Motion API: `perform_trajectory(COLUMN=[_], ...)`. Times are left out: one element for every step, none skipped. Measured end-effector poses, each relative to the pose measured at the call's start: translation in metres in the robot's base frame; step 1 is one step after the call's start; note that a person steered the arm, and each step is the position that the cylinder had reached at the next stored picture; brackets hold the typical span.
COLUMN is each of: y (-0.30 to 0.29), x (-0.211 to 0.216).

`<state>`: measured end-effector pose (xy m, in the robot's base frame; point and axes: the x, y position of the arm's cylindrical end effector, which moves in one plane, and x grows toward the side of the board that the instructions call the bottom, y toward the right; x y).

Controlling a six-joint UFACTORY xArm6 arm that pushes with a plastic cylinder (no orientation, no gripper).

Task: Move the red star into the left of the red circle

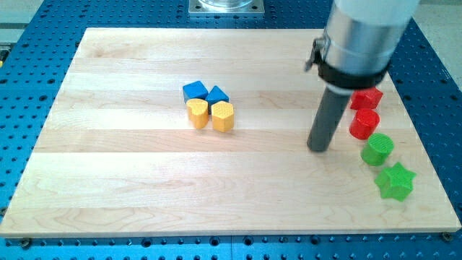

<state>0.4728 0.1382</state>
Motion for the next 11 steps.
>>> perform_trajectory(y=[0.013,0.061,0.193,0.207,0.151,0.049,0.078,0.109,0.018,-0.071,0.010], x=[-0.091,-0.151,-0.154,-0.149,-0.097,-0.096,-0.100,-0.088,-0.062,-0.028,-0.030])
